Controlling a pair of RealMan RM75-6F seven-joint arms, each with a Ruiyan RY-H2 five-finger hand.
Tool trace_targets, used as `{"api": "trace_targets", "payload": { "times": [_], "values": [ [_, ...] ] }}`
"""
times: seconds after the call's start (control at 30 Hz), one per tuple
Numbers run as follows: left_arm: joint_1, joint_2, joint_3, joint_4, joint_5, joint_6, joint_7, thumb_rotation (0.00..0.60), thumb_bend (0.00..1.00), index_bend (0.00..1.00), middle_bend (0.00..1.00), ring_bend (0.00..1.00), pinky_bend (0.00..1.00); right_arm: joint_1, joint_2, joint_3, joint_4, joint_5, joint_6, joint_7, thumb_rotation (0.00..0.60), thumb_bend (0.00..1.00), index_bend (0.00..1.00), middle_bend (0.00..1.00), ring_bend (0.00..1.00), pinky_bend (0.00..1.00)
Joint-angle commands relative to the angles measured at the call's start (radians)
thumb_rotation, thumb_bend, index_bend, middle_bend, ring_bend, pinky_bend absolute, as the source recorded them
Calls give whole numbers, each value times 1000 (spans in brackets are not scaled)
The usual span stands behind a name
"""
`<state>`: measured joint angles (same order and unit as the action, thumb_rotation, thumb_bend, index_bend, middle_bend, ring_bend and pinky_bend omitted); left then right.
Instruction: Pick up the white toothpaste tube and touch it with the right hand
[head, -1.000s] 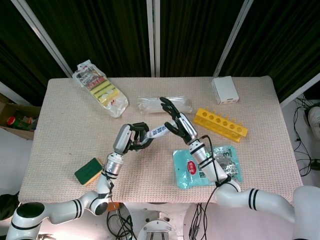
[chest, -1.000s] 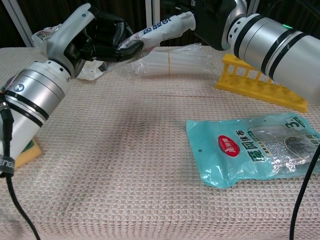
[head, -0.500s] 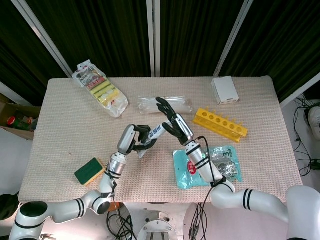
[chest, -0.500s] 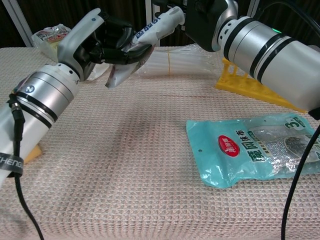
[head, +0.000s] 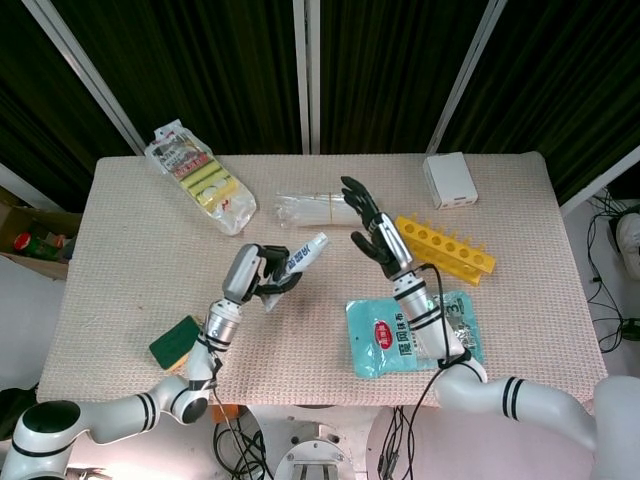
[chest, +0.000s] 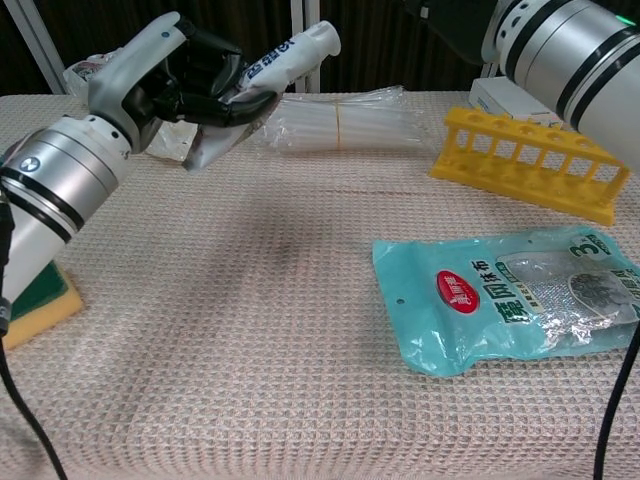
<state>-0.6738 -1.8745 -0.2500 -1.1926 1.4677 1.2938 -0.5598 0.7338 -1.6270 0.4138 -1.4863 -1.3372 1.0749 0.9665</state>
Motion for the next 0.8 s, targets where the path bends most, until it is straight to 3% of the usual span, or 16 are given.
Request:
{"api": "trace_targets", "payload": {
  "times": [0.03, 0.3, 0.4, 0.47, 0.53, 0.63, 0.8],
  "values": [
    [7, 50, 23, 11, -8, -41, 57, 600, 488, 827, 953, 787, 821, -45, 80, 34, -39, 24, 43, -45, 191, 0, 0, 0, 0, 0],
    [-8, 110, 72, 22, -4, -125, 187, 600, 480, 803, 934, 764, 804, -112, 193, 45, -118, 25, 98, -87, 194, 0, 0, 0, 0, 0],
    [-21, 135, 109, 24, 17, -173, 223, 600, 402, 620, 730, 582, 670, -125, 207, 37, -128, 27, 103, -97, 191, 0, 0, 0, 0, 0],
    [-32, 164, 132, 10, 13, -227, 279, 600, 281, 306, 377, 302, 416, -132, 211, 28, -128, 27, 105, -102, 192, 0, 0, 0, 0, 0],
    [-29, 170, 130, 1, -1, -230, 328, 600, 205, 129, 177, 142, 264, -136, 213, 21, -125, 25, 108, -110, 193, 0, 0, 0, 0, 0],
    [-9, 166, 118, -2, -15, -189, 373, 600, 125, 66, 66, 77, 205, -146, 218, 6, -121, 16, 121, -139, 192, 0, 0, 0, 0, 0],
    [33, 238, 113, -78, -56, -158, 480, 582, 22, 59, 46, 69, 201, -191, 264, -74, -130, -45, 152, -276, 193, 0, 0, 0, 0, 0]
  ]
}}
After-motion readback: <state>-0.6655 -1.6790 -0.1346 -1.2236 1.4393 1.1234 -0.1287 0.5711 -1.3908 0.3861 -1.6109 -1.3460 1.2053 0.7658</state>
